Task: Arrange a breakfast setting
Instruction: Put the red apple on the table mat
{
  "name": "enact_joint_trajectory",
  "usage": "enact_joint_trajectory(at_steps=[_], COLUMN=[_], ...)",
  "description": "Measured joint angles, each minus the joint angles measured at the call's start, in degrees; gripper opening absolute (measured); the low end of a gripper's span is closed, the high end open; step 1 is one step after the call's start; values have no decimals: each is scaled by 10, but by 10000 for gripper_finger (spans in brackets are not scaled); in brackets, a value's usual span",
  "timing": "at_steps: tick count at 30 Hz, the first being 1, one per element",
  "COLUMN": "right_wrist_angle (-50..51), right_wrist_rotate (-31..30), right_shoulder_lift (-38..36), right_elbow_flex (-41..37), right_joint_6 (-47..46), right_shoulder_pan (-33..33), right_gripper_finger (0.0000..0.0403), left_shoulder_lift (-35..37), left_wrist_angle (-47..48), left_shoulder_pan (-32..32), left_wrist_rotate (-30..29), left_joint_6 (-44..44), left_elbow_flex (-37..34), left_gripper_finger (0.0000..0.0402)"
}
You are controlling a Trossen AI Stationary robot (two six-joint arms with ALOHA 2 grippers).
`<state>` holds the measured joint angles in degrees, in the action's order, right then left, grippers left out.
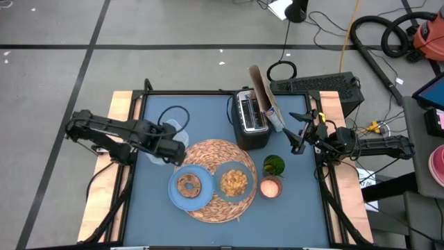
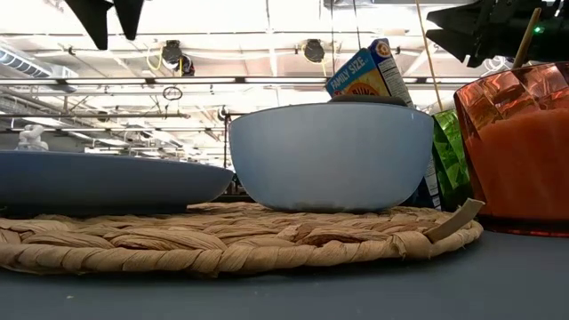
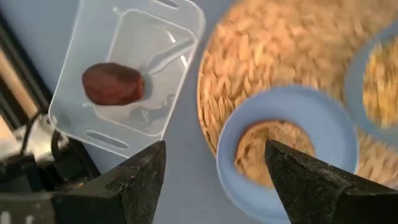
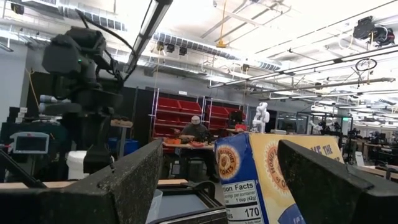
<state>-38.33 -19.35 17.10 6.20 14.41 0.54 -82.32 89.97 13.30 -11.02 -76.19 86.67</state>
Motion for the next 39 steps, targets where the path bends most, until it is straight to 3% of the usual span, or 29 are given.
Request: enact_joint_trajectory(at_steps=[3, 12, 19, 23, 29, 39], right_wrist_angle=[0, 0, 0, 0, 0, 0], right_wrist_rotate=[0, 0, 0, 0, 0, 0], right_shoulder_lift=[0, 0, 0, 0, 0, 0], right_elbow_flex=[0, 0, 0, 0, 0, 0], right_joint_6=[0, -1, -1, 0, 0, 25], right_shoulder_pan=[0, 0, 0, 0, 0, 0], right_gripper_finger=[313, 313, 313, 313, 313, 313], left_shoulder_lift=[0, 0, 18, 28, 29, 29], left_wrist_angle=[0, 0, -1, 0, -6, -87], left_shoulder_pan=[-25, -115, -162, -182, -202, -230], left_wrist_rotate=[-7, 16, 68, 82, 82, 49], left_joint_6=[-45, -50, -119, -208, -295, -344], left_elbow_flex=[0, -12, -115, -173, -226, -285], left_gripper_finger=[280, 280, 280, 280, 280, 280])
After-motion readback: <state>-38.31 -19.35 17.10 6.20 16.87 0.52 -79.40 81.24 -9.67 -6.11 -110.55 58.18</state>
